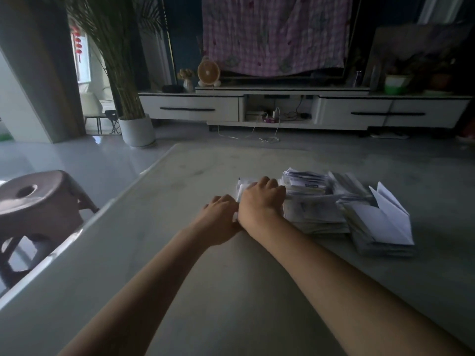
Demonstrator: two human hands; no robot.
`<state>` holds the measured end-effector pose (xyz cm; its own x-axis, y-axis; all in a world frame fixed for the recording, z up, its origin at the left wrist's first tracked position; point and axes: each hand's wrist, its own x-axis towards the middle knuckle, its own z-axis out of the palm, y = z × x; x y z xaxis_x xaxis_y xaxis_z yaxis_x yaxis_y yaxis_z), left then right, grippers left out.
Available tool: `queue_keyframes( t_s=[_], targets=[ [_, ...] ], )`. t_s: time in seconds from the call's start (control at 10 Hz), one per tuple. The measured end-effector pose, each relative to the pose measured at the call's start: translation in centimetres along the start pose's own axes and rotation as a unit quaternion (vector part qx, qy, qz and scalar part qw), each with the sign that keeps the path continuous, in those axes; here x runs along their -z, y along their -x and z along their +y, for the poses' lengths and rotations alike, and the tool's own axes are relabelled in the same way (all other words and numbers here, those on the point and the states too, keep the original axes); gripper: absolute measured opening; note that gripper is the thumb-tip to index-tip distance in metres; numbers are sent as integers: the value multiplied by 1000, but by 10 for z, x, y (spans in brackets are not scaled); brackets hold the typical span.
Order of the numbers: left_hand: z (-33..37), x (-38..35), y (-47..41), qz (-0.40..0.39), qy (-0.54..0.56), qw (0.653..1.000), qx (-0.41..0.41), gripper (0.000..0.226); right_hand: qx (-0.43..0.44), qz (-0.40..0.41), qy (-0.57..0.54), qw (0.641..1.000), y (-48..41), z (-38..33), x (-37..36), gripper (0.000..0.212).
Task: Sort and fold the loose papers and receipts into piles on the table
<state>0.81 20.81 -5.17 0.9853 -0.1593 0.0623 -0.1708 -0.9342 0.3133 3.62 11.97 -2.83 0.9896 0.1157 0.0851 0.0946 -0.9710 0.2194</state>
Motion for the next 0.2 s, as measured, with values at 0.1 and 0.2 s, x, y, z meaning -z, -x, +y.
queue_keyframes(
  t_s=[0.1, 0.2],
  targets=[
    [5, -1, -1, 6, 4, 1000, 2, 45, 3, 31, -30, 999, 4, 10, -1, 46],
    [5, 4, 2, 31, 77, 996, 41, 64, 42, 77, -135, 987, 6, 32, 11, 37]
  ],
)
